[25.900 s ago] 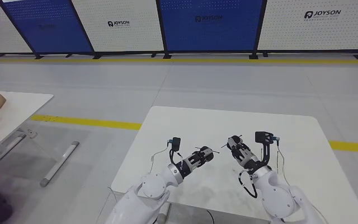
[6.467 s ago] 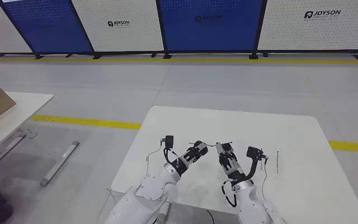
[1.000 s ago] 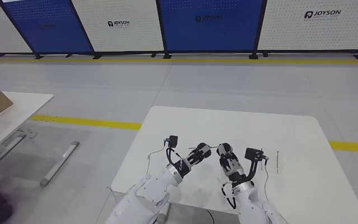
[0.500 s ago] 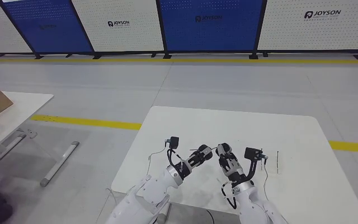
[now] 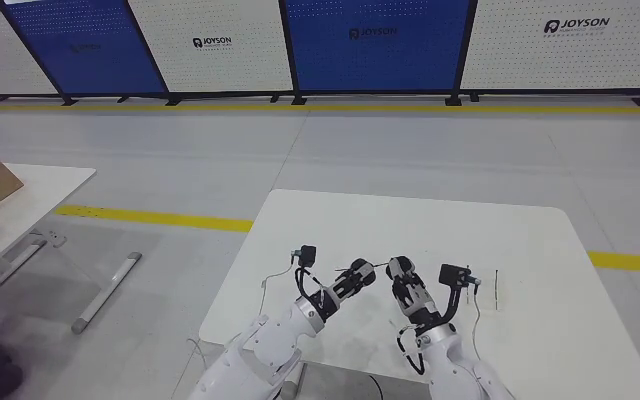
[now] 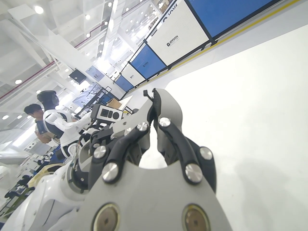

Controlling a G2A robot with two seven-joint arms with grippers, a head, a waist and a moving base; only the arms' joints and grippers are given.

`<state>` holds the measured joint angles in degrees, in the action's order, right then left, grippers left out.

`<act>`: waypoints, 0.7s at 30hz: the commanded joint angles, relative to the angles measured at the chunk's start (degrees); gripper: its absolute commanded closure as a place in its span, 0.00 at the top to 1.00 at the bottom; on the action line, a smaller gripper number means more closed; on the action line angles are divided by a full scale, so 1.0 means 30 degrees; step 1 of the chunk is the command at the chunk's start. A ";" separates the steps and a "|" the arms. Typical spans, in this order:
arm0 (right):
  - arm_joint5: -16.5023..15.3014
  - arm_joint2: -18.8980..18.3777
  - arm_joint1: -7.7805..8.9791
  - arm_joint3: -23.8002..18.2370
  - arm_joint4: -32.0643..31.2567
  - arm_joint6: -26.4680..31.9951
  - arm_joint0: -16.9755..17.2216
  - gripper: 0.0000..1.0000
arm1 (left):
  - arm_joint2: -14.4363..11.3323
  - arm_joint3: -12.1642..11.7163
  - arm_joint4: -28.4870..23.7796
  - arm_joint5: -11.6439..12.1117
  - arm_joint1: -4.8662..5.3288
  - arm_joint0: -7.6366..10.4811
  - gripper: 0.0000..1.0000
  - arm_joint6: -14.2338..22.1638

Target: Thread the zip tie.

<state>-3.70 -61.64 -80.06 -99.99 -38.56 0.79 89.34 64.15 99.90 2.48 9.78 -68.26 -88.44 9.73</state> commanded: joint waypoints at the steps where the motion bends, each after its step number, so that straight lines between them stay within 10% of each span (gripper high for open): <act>1: 0.0133 0.0025 -0.0006 0.0046 -0.0082 -0.0094 -0.0013 0.00 | -0.0032 -0.0008 -0.0037 0.0000 -0.0006 0.0025 0.58 0.0001; 3: 0.0260 0.0030 -0.0011 0.0063 -0.0196 -0.0237 -0.0027 0.00 | -0.0073 0.0007 -0.0057 -0.0006 -0.0012 0.0043 0.78 -0.0009; 7: 0.0795 -0.0005 -0.0022 0.0176 -0.0683 -0.0685 -0.0059 0.00 | -0.0046 0.0024 -0.0145 0.0017 -0.0015 0.0013 0.78 -0.0148; 13: 0.1128 0.0195 -0.0093 0.0514 -0.0867 -0.0985 -0.0300 0.00 | 0.0232 -0.0010 -0.0556 0.0178 0.0024 -0.0078 0.36 -0.0059; 21: 0.1078 0.0289 -0.0106 0.0471 -0.1001 -0.0939 -0.0318 0.00 | 0.0175 -0.0154 -0.0683 0.0182 0.0007 0.0056 0.17 -0.0040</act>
<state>-0.46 -60.81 -80.37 -98.57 -41.53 -2.06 88.40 64.74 99.59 0.54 10.33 -68.21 -88.41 9.59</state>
